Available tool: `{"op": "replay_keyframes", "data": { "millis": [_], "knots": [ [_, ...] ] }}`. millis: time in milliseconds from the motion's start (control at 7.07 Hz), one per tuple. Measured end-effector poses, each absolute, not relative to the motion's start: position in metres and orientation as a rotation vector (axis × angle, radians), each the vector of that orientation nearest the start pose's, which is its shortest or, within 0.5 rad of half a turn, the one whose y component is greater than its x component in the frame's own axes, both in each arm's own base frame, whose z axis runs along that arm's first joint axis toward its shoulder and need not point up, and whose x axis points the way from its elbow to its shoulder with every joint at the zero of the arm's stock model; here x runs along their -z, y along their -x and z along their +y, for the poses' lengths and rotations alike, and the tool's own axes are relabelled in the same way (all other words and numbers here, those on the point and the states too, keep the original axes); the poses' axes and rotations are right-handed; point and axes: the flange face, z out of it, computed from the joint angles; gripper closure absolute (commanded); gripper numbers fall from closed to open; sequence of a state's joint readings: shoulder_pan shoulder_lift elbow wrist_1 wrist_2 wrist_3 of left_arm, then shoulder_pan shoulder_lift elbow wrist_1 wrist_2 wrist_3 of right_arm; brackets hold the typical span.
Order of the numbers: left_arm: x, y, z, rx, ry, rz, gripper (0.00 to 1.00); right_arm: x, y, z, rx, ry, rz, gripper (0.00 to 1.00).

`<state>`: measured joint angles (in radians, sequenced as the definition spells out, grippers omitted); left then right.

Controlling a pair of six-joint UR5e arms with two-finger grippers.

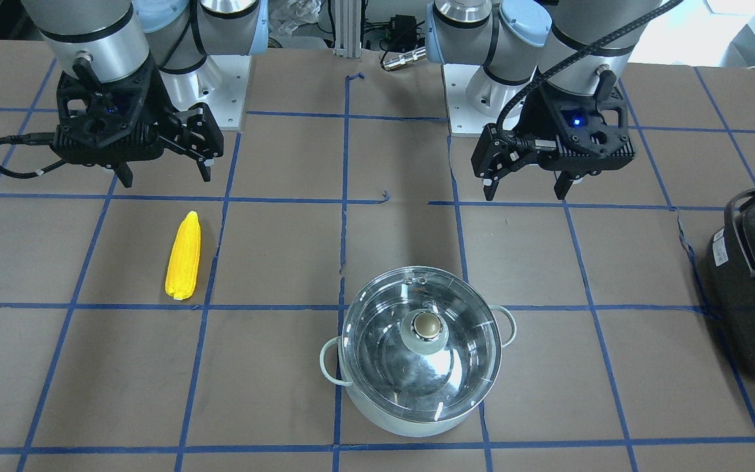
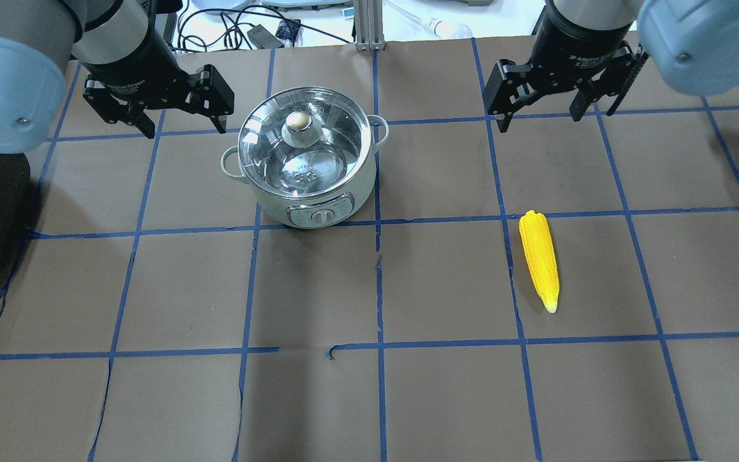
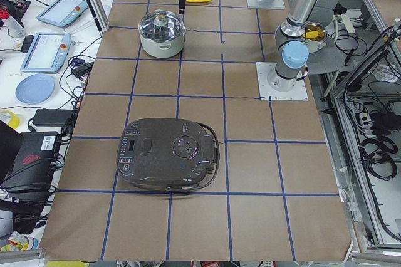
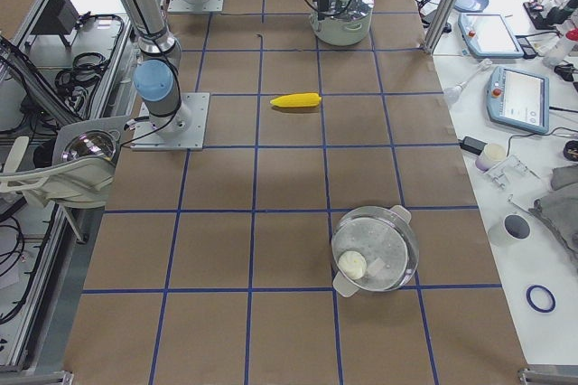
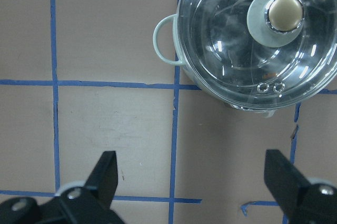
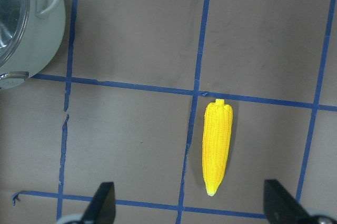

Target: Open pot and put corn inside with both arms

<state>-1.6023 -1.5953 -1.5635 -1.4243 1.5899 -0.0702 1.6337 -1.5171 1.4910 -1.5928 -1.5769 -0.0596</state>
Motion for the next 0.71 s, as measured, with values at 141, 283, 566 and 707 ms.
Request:
{"op": "replay_keyframes", "data": {
  "millis": [141, 283, 566, 707],
  "knots": [
    [-0.4942, 0.1474, -0.5091, 0.205, 0.061, 3.125, 0.0, -0.5024, -0.1651, -0.5098, 0.075, 0.192, 3.141, 0.0],
    [-0.4935, 0.1476, -0.5084, 0.204, 0.06, 3.13, 0.0, -0.5024, -0.1653, -0.5098, 0.075, 0.192, 3.141, 0.0],
    [-0.494, 0.1477, -0.5079, 0.206, 0.06, 3.132, 0.0, -0.5022, -0.1653, -0.5097, 0.074, 0.193, 3.141, 0.0],
    [-0.4944, 0.1478, -0.5077, 0.207, 0.061, 3.133, 0.0, -0.5018, -0.1649, -0.5099, 0.073, 0.192, 3.141, 0.0]
  ]
}}
